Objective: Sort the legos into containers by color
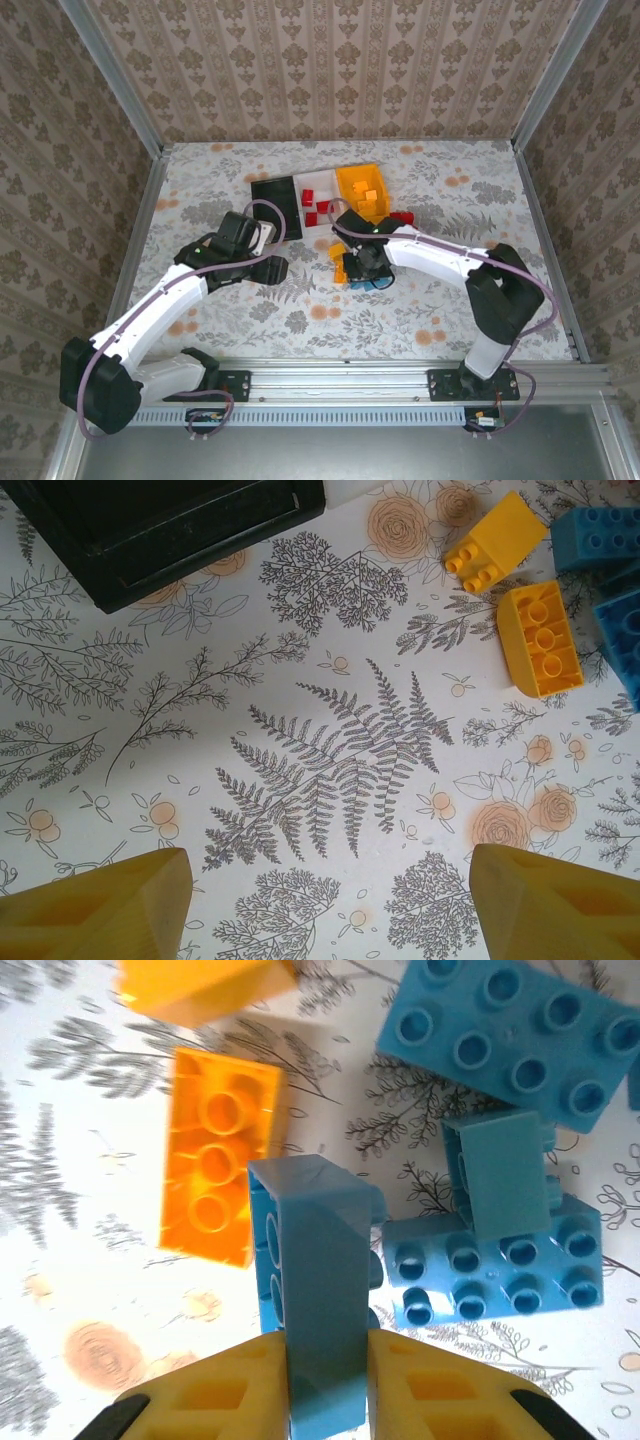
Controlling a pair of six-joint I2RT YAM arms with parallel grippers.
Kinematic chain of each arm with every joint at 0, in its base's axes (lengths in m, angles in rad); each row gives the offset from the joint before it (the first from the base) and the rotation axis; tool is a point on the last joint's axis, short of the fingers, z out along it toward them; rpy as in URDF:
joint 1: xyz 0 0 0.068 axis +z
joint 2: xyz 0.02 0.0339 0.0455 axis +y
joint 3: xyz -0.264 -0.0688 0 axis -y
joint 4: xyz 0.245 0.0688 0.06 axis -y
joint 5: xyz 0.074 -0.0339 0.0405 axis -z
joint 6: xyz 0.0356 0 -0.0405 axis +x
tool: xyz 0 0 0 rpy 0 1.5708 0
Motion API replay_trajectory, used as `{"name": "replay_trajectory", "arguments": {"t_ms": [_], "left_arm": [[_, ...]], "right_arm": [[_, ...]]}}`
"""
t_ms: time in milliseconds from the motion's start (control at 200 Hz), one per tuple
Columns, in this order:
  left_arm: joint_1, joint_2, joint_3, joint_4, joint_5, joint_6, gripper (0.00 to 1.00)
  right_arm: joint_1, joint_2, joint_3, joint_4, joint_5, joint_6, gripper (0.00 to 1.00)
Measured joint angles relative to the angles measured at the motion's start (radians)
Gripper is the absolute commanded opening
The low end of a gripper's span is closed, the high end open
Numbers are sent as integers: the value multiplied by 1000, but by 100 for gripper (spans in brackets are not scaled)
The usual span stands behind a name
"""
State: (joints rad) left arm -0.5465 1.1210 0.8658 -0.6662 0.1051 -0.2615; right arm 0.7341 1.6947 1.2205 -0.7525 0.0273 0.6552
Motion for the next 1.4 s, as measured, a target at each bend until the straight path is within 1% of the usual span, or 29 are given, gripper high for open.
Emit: {"name": "replay_trajectory", "arguments": {"t_ms": [155, 275, 370, 470, 540, 575, 645, 700, 800, 900, 950, 1010, 1065, 1145, 1205, 1270, 1325, 1400], "left_arm": [[25, 0, 0, 0, 3, -11, 75], [61, -13, -7, -2, 8, -33, 75], [101, -41, -24, -5, 23, -48, 75], [142, -78, -44, -16, 42, -63, 75], [150, -99, -53, -23, 55, -72, 75], [150, -109, -57, -30, 59, -76, 75], [150, -122, -62, -44, 68, -80, 75], [150, -129, -65, -50, 71, -84, 76], [153, -131, -66, -59, 75, -85, 76], [156, -131, -66, -62, 75, -87, 76], [156, -131, -66, -63, 75, -87, 76], [156, -131, -66, -62, 75, -87, 76], [155, -128, -67, -58, 77, -87, 76], [138, -111, -67, -42, 79, -87, 77], [91, -83, -65, -28, 72, -87, 78], [17, -34, -53, -14, 67, -87, 79], [-41, 16, -35, 0, 64, -87, 79], [-109, 87, 2, 23, 55, -87, 80]], "right_arm": [[0, -33, 76, 9, -24, 0, 26], [0, 3, 179, 37, -74, -2, 27], [0, 91, 311, 74, -118, -9, 27], [0, 232, 493, 96, -150, -30, 27], [0, 335, 623, 99, -169, -44, 27], [-2, 387, 687, 99, -176, -50, 32], [-8, 504, 835, 92, -188, -60, 48], [-12, 591, 950, 82, -191, -80, 55], [-23, 714, 1114, 54, -192, -89, 57], [-31, 729, 1134, 21, -192, -103, 58], [-34, 705, 1102, 29, -188, -108, 59], [-38, 633, 988, 51, -177, -113, 60], [-40, 533, 837, 76, -165, -119, 62], [-49, 345, 591, 109, -138, -123, 66], [-58, 202, 428, 133, -129, -123, 67], [-88, 48, 267, 158, -119, -116, 69], [-135, -80, 134, 172, -112, -103, 71], [-206, -219, -35, 186, -107, -95, 78]]}}
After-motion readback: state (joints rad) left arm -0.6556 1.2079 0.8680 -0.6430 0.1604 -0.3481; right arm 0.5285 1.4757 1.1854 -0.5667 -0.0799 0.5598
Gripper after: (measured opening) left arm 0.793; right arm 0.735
